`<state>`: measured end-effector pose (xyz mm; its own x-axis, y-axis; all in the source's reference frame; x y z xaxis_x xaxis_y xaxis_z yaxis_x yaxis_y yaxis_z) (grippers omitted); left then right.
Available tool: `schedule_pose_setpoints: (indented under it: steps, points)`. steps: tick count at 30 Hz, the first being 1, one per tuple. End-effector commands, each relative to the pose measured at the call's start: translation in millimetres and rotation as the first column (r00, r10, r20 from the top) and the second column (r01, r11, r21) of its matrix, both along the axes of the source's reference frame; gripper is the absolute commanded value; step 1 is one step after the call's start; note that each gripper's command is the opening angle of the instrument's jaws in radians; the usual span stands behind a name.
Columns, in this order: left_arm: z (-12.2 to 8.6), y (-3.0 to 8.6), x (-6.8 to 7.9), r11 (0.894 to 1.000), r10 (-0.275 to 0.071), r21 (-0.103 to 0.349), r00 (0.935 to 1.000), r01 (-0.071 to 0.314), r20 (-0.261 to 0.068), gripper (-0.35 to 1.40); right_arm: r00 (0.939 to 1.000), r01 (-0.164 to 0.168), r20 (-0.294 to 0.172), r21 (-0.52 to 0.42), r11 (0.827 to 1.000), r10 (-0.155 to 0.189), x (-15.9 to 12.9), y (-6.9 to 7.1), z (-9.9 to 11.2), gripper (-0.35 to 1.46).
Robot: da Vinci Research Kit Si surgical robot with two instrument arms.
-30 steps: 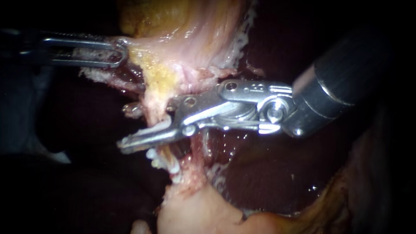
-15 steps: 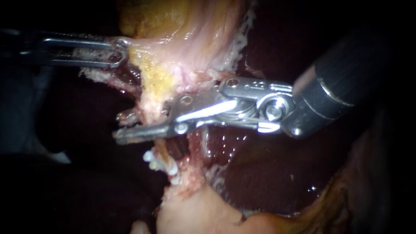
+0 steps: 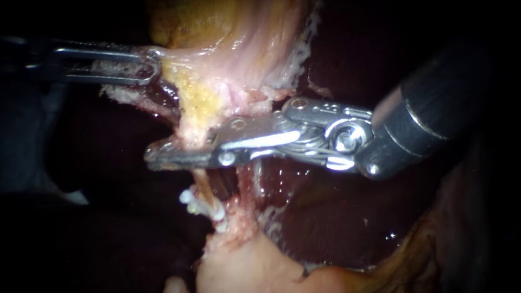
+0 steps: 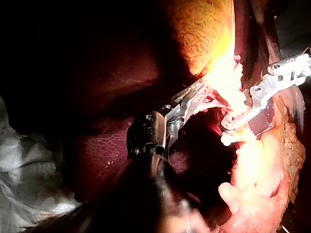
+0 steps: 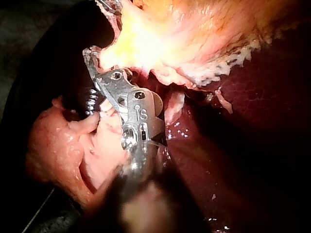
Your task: Clipping third clip left tube
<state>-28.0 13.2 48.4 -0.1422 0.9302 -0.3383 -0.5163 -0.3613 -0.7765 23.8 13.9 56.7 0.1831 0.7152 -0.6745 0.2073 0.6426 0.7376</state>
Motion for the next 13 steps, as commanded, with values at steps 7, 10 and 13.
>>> schedule_pose_setpoints:
  steps: [7, 10, 13]
  points:
    - [0.0, 0.0, -0.1, 1.000, -0.001, 0.000, 1.0000, 0.001, -0.001, -0.35, 1.0000, 0.000, 0.000, 0.000, 1.000, 0.000, -0.2, 0.1, 0.2, -0.35]
    - [0.1, 0.0, -0.2, 1.000, -0.001, 0.000, 1.0000, 0.001, -0.001, -0.35, 1.0000, 0.000, 0.000, 0.001, 1.000, 0.000, -0.2, 0.2, 0.2, -0.35]
    - [0.1, -0.1, -0.2, 1.000, 0.001, 0.001, 1.0000, -0.001, 0.000, -0.35, 1.0000, 0.000, 0.000, 0.001, 1.000, 0.000, -0.2, 0.2, 0.2, -0.35]
